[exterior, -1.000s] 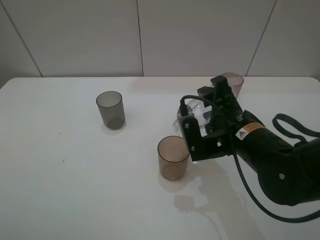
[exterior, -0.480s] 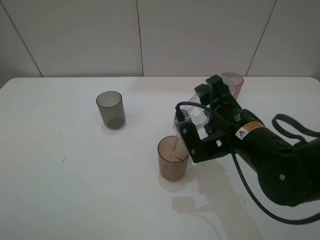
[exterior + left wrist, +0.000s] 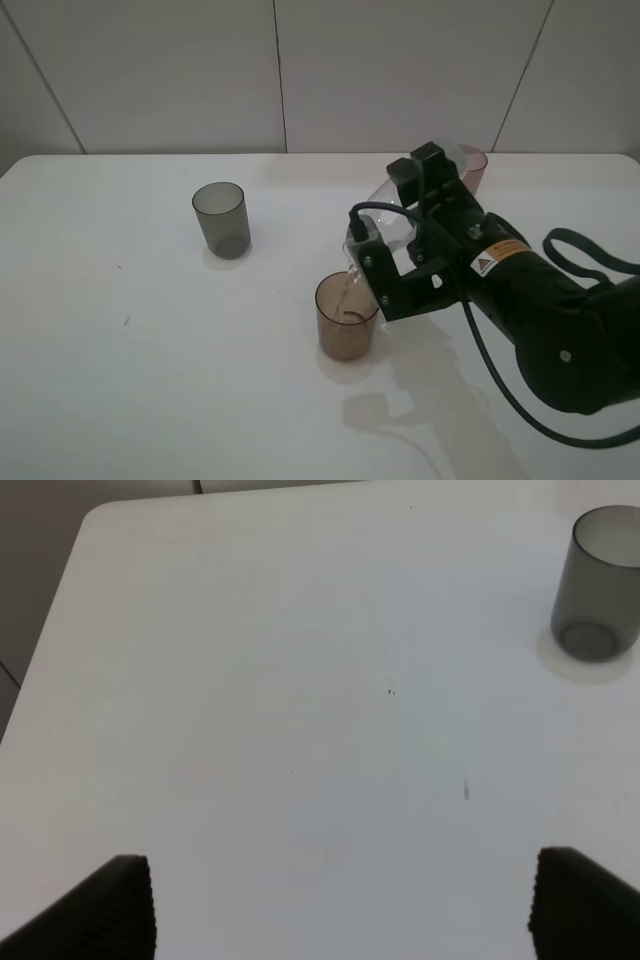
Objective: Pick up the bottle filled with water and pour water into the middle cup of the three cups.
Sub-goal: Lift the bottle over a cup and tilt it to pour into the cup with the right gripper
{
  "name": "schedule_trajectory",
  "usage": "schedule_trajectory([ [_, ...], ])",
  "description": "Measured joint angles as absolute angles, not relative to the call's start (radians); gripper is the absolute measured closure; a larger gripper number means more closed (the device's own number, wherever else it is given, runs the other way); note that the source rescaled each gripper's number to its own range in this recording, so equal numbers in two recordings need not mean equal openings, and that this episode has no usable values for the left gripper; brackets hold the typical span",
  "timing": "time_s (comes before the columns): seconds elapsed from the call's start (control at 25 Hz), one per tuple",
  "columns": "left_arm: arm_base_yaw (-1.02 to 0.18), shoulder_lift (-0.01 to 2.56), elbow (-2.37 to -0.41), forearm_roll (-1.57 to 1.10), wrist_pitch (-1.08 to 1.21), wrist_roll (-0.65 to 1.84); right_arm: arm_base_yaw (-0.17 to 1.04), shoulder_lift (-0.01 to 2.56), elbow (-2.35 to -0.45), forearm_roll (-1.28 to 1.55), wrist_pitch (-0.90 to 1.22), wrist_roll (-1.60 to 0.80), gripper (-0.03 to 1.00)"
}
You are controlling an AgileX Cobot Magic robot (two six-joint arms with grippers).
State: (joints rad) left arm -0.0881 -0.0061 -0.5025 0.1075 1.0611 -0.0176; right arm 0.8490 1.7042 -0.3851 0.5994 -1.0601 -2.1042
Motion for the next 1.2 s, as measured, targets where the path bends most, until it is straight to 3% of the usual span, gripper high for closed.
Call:
schedule_trajectory([
  [1.2,-0.088,-0.006,-0.503,0.107,1.061,-0.018,0.849,1.704,-0.385,0.55,-1.109,-2.305,0.96],
])
